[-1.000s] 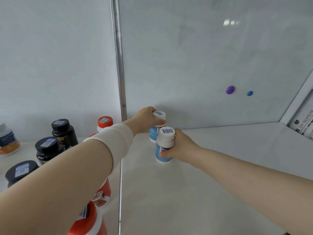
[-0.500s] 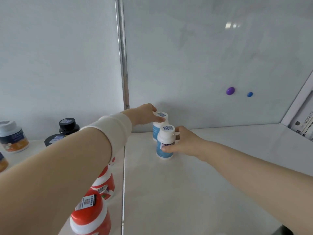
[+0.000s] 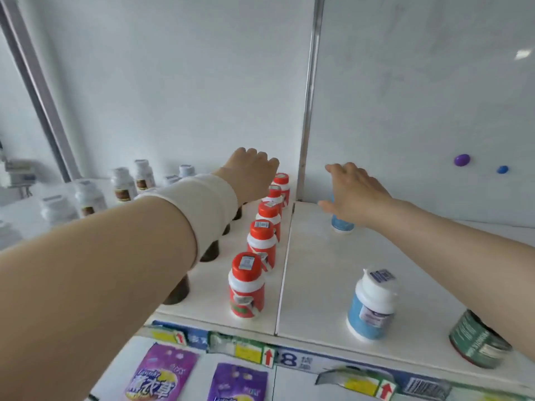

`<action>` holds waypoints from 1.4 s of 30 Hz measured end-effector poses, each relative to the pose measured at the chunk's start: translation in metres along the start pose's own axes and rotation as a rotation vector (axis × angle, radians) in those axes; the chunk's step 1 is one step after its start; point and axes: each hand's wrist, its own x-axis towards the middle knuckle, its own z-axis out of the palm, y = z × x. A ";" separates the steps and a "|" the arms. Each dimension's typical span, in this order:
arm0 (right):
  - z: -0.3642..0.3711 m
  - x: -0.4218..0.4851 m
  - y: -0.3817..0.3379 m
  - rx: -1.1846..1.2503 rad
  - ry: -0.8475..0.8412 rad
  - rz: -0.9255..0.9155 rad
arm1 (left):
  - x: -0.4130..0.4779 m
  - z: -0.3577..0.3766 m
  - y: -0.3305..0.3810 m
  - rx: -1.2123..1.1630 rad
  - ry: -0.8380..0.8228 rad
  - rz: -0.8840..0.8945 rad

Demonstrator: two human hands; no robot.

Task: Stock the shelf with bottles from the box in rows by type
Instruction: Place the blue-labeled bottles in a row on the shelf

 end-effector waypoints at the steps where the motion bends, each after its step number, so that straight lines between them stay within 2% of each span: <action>1: -0.001 -0.007 -0.014 0.001 0.001 -0.025 | -0.018 -0.003 -0.008 0.024 -0.010 -0.021; 7: -0.008 -0.038 -0.125 0.044 0.024 -0.230 | -0.132 -0.015 -0.081 0.099 -0.125 -0.192; 12: -0.005 -0.057 -0.247 0.065 0.037 -0.427 | -0.230 -0.013 -0.152 0.162 -0.210 -0.319; 21: 0.033 -0.097 -0.510 -0.020 -0.031 -0.750 | -0.434 0.058 -0.297 0.149 -0.407 -0.569; 26: 0.094 -0.123 -0.620 -0.041 -0.134 -0.906 | -0.534 0.123 -0.346 0.095 -0.555 -0.678; 32: 0.199 -0.130 -0.717 -0.121 -0.287 -1.072 | -0.629 0.228 -0.374 -0.031 -0.744 -0.804; 38: 0.323 -0.138 -0.803 -0.138 -0.485 -1.251 | -0.715 0.346 -0.376 -0.225 -0.994 -0.990; 42: 0.400 -0.162 -0.835 -0.251 -0.670 -1.393 | -0.769 0.408 -0.354 -0.407 -1.104 -1.138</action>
